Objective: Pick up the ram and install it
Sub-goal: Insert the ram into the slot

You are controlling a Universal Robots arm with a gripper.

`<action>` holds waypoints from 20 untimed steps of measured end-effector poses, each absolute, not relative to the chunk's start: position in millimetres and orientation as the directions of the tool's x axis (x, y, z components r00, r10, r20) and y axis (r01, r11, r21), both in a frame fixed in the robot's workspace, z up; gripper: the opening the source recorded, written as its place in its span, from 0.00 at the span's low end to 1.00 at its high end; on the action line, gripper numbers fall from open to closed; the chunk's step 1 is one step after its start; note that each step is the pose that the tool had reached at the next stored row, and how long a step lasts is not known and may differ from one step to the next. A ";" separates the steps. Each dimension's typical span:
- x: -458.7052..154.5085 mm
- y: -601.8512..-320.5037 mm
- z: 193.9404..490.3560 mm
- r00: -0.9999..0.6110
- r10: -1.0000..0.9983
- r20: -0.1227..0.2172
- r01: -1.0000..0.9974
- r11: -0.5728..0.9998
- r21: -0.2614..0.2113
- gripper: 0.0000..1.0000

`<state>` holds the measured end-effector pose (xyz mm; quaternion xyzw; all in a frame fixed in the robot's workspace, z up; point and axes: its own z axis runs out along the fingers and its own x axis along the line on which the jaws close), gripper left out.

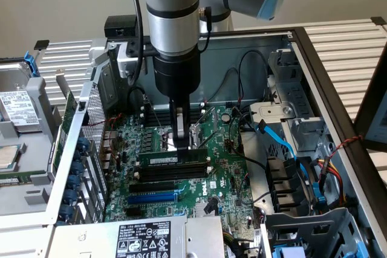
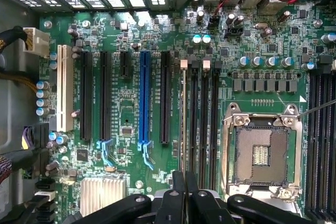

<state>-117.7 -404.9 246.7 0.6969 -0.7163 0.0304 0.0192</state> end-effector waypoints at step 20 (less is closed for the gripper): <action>-119.7 -404.3 238.4 -0.027 -0.997 0.070 -0.999 0.026 -0.022 0.12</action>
